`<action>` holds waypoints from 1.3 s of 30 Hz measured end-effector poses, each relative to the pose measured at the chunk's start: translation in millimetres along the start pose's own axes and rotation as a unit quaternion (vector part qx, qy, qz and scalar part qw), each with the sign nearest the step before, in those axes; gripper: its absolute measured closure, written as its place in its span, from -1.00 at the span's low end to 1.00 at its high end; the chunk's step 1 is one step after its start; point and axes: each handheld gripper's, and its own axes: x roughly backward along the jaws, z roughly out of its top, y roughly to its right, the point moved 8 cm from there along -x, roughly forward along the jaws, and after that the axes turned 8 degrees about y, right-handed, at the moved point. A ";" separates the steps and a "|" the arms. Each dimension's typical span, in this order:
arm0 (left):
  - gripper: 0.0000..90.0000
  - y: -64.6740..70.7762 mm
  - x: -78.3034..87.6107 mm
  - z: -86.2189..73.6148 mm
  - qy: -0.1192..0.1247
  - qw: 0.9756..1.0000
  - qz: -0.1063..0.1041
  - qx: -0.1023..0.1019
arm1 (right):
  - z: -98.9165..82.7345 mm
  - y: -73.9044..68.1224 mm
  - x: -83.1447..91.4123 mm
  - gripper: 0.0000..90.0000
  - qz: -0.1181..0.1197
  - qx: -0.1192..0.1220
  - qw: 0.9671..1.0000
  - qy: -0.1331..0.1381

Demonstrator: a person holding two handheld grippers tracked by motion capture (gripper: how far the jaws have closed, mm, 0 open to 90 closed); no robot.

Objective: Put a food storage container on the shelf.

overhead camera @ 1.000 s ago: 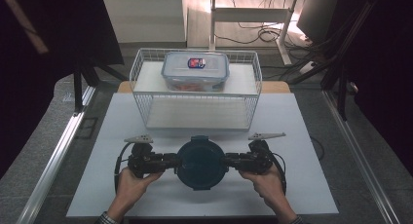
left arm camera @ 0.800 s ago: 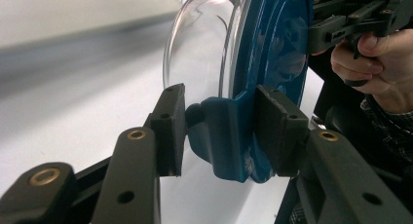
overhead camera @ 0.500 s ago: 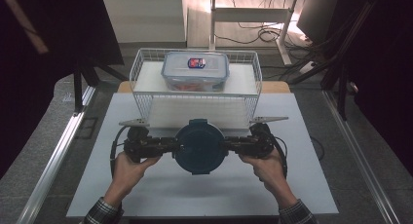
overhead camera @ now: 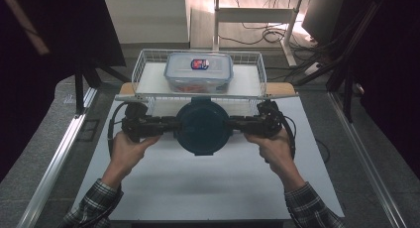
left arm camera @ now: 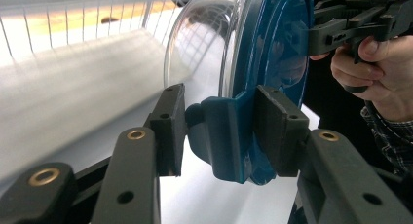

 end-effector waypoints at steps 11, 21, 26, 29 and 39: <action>0.25 -3.2 11.4 56.2 0.025 1.000 -0.013 -0.007 | 62.4 -13.8 2.3 0.24 -0.011 0.026 0.999 0.024; 0.25 -9.5 19.2 104.7 0.029 0.999 -0.005 -0.016 | 109.5 -17.0 -3.2 0.25 -0.005 0.032 0.999 0.039; 0.25 -14.2 21.0 127.2 0.035 0.999 -0.001 -0.019 | 130.0 -14.8 -6.9 0.24 -0.001 0.032 0.998 0.047; 0.25 -17.3 21.5 139.8 0.041 0.999 0.001 -0.019 | 140.8 -13.5 -9.1 0.25 0.000 0.029 0.998 0.053; 0.25 -33.0 10.3 161.7 0.055 0.998 0.004 -0.004 | 167.3 0.6 -16.3 0.24 -0.006 0.023 0.997 0.070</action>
